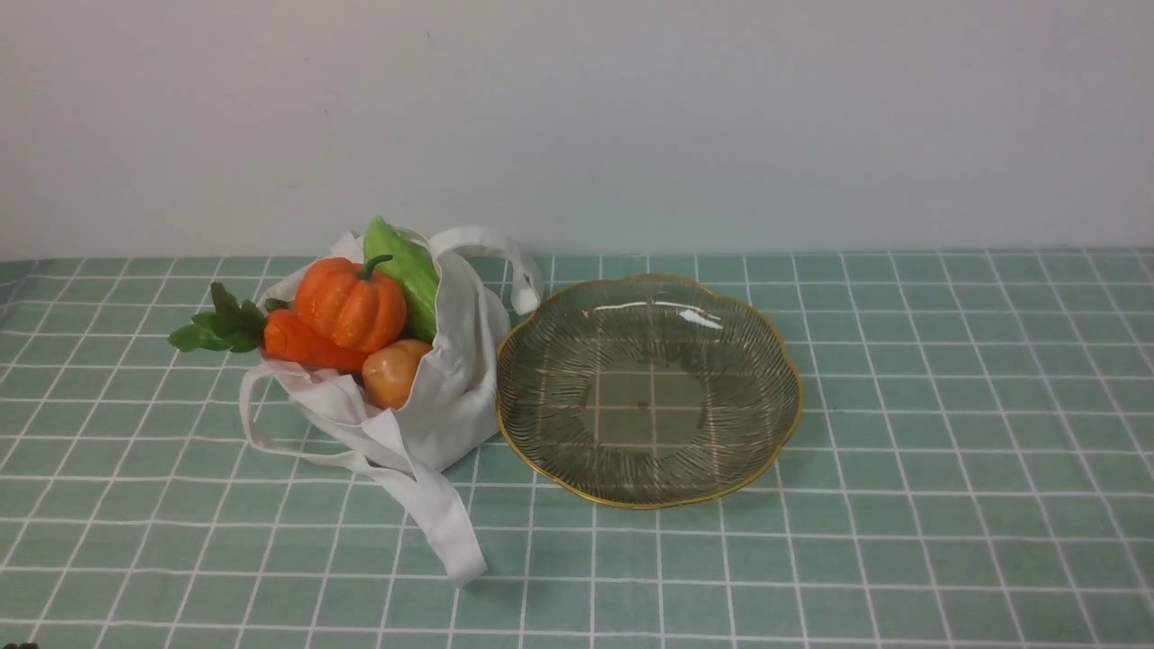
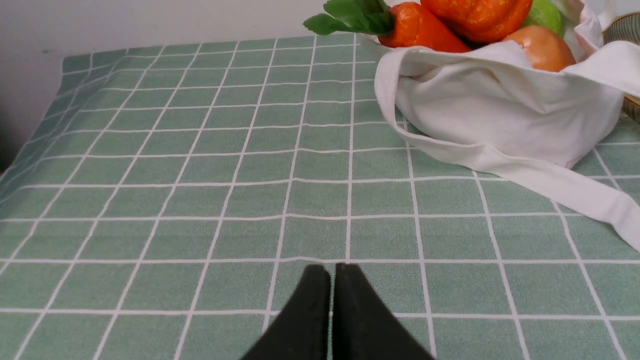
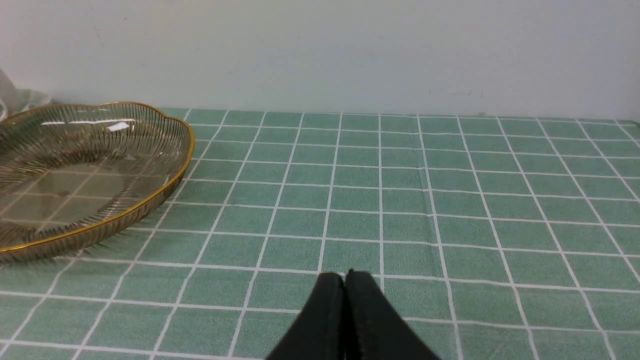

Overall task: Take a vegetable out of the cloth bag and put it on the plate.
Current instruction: Use the left arm to grab a pumpkin from the bag

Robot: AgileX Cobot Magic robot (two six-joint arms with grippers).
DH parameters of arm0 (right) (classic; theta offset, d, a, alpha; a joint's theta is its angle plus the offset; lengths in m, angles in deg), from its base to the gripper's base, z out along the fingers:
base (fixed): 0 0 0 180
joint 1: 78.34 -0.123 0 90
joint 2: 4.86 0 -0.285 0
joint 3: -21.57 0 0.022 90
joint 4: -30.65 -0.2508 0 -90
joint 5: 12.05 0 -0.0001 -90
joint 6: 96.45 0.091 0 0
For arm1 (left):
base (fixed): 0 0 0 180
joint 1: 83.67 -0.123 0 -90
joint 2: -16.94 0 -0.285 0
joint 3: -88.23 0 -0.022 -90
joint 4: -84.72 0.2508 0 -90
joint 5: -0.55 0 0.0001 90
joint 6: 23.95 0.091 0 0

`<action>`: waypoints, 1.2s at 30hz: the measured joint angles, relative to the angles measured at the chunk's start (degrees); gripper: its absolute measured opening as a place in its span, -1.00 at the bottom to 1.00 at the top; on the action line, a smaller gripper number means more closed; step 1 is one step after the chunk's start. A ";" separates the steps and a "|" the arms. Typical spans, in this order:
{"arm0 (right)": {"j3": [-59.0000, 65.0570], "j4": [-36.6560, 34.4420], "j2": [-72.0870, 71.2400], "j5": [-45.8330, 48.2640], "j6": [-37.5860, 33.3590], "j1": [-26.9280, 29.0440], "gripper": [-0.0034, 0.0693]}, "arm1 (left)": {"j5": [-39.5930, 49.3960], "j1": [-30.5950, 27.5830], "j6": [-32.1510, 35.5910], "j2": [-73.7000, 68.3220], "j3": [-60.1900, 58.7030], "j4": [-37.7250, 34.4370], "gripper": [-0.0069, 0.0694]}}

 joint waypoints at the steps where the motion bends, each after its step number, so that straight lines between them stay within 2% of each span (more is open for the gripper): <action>1: 0.00 0.00 0.00 0.00 0.00 0.00 -0.95 | 0.00 0.00 0.00 0.00 0.00 0.00 -0.84; 15: 0.00 0.00 0.00 0.00 0.00 0.00 -0.95 | 0.00 0.00 -0.88 0.00 0.00 -0.92 -0.84; 18: 0.00 0.00 0.00 0.00 0.00 0.00 -0.95 | 0.00 0.00 -6.36 0.00 0.00 -9.02 -0.84; 21: 0.00 0.00 0.00 0.00 0.00 0.00 -0.95 | 0.13 0.00 -16.03 0.00 -0.06 -24.01 -0.84; 22: 0.00 0.00 0.00 0.00 0.00 0.00 -0.95 | 0.13 0.00 -16.57 0.00 -0.06 -26.05 -0.84; 23: 0.00 0.00 0.00 0.00 0.00 0.00 -0.95 | 0.13 0.00 -19.74 0.00 -0.06 -32.59 -0.84; 25: 0.00 0.00 0.00 0.00 0.00 0.00 -0.95 | 0.07 0.00 -21.76 0.00 -0.06 -38.82 -0.84; 26: 0.00 0.00 0.00 0.00 0.00 0.00 -0.95 | -0.20 0.00 -22.20 0.00 -0.06 -41.90 -0.84; 32: 0.00 0.00 0.00 0.00 0.00 0.00 -0.95 | -1.77 0.00 -22.48 0.00 -0.06 -49.82 -0.84; 35: 0.00 0.00 0.00 0.00 0.00 0.00 -0.95 | -1.00 0.00 -19.63 0.00 -0.06 -52.74 -0.84; 36: 0.00 0.00 0.00 0.00 0.00 0.00 -0.95 | 0.38 0.00 -16.00 0.00 0.74 -53.65 -0.84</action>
